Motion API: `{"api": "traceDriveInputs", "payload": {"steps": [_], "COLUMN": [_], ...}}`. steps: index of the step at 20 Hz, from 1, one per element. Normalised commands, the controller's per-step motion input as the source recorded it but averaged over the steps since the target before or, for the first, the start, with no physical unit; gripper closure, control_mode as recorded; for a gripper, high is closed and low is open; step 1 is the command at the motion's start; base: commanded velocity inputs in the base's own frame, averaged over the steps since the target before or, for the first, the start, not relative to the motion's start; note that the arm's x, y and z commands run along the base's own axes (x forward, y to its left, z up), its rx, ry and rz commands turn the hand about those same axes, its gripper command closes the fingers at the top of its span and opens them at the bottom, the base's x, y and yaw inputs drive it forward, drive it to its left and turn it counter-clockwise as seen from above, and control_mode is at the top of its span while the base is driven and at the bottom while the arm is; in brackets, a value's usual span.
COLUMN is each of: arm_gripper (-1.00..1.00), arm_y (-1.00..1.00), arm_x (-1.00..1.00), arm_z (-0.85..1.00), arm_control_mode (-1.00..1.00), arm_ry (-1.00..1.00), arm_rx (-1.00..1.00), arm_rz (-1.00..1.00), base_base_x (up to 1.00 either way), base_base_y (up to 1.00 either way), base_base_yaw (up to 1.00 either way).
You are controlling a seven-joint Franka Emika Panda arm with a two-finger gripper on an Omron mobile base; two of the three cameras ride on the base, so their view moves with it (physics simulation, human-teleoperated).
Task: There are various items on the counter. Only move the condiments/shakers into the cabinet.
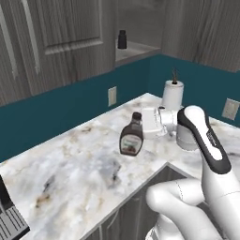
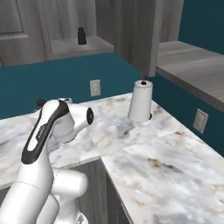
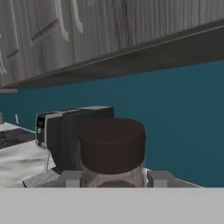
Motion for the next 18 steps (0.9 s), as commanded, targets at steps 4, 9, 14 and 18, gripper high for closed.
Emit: {"api": "traceDriveInputs", "payload": {"steps": [4, 9, 14, 18], "arm_gripper": [1.00, 1.00, 1.00, 1.00], "arm_y": [-0.12, -0.52, -0.45, -0.40], "arm_x": [0.79, 0.44, 0.27, 0.27], "arm_z": [1.00, 1.00, 1.00, 1.00], "arm_control_mode": [-1.00, -1.00, -1.00, -1.00], "arm_ry": [0.29, 0.20, 0.03, -0.03], "arm_rx": [-0.03, -0.04, -0.29, -0.35], "arm_rz": [-0.42, -0.35, -0.11, 0.00], "base_base_x": [0.00, 0.00, 0.00, 0.00], "base_base_y": [0.00, 0.00, 0.00, 0.00], "base_base_yaw": [0.00, 0.00, 0.00, 0.00]}}
